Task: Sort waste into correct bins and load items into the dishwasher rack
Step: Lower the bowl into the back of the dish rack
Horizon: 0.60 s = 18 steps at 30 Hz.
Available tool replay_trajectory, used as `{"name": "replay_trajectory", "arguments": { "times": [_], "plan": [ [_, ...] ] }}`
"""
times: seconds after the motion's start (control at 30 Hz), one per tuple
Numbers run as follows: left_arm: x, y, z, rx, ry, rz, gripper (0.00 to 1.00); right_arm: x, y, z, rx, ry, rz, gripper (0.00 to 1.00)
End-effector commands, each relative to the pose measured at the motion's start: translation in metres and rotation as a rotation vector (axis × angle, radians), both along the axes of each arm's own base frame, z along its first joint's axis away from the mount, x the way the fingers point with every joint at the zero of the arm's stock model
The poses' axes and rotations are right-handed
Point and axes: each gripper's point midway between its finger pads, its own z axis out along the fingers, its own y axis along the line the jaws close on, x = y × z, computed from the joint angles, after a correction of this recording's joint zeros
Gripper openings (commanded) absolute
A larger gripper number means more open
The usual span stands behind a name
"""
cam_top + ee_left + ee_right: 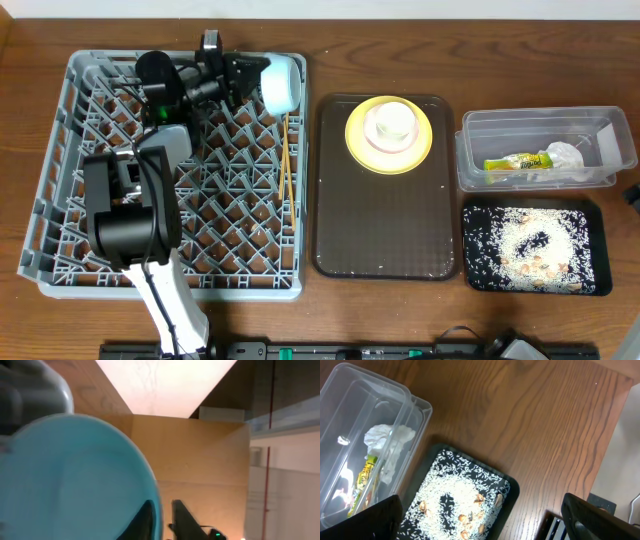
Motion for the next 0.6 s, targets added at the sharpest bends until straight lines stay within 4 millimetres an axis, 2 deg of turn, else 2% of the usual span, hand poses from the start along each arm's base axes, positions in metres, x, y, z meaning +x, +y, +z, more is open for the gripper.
{"name": "replay_trajectory", "arguments": {
  "times": [0.0,0.03,0.07,0.1,0.13,0.23,0.33,0.43,0.57],
  "plan": [
    [0.002,0.022,-0.005,-0.001,-0.005,0.018,0.36,-0.003,-0.002,0.002,-0.005,-0.002,-0.012,0.99],
    [0.002,0.026,-0.004,0.001,-0.012,0.025,0.44,-0.003,-0.002,0.002,-0.005,-0.003,-0.012,0.99],
    [0.003,0.031,-0.003,0.001,-0.016,0.034,0.63,-0.003,-0.002,0.002,-0.005,-0.003,-0.012,0.99],
    [0.003,0.035,-0.003,0.001,-0.016,0.041,0.77,-0.003,-0.002,0.002,-0.005,-0.003,-0.012,0.99],
    [0.004,0.039,-0.003,0.001,-0.016,0.048,0.82,-0.003,-0.002,0.002,-0.005,-0.002,-0.012,0.99],
    [0.007,0.052,0.003,0.004,-0.032,0.074,0.85,-0.003,-0.002,0.002,-0.005,-0.003,-0.012,0.99],
    [0.010,0.067,0.021,0.012,-0.073,0.099,0.87,-0.003,-0.002,0.002,-0.005,-0.003,-0.012,0.99],
    [0.010,0.075,0.050,0.027,-0.141,0.118,0.88,-0.003,-0.002,0.002,-0.005,-0.003,-0.012,0.99],
    [0.003,0.077,0.101,0.047,-0.250,0.154,0.88,-0.003,-0.002,0.002,-0.005,-0.003,-0.012,0.99]
  ]
}}
